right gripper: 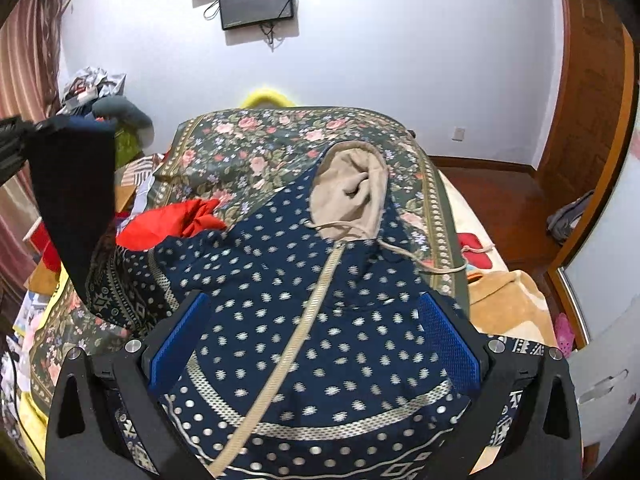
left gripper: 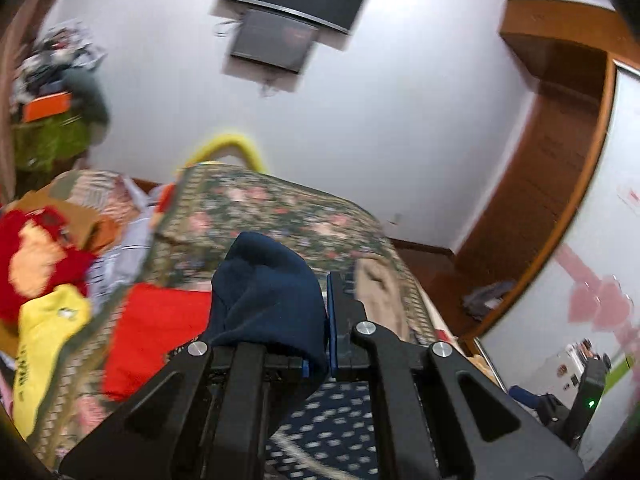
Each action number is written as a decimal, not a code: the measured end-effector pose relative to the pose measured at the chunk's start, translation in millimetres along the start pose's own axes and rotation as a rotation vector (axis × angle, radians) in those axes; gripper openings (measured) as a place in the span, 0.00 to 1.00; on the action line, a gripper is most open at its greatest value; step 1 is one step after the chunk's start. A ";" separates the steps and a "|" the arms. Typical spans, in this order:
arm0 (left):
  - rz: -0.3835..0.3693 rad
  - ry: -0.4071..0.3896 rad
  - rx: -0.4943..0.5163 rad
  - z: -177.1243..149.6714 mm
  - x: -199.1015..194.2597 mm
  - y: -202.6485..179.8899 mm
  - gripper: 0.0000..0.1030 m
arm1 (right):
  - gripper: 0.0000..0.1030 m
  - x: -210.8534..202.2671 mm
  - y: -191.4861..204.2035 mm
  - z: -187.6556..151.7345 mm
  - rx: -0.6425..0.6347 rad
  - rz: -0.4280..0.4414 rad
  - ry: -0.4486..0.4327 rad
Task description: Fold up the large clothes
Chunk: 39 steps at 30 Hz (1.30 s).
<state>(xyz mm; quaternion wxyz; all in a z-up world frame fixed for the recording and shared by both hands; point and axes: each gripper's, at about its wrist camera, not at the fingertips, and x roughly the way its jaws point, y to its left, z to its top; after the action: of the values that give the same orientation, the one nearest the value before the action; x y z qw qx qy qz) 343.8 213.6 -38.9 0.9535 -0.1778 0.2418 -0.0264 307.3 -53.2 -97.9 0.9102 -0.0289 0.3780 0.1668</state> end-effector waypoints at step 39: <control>-0.202 0.607 0.331 -172.3 105.2 -178.6 0.41 | 1.00 -9.3 -112.6 -27.1 0.170 -0.110 0.095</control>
<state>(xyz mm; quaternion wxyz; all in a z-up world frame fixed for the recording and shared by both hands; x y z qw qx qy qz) 361.8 -24.1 -164.8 0.8466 -0.0282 0.4877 -0.2110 319.4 -166.7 -119.0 0.8983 0.0197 0.4311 0.0825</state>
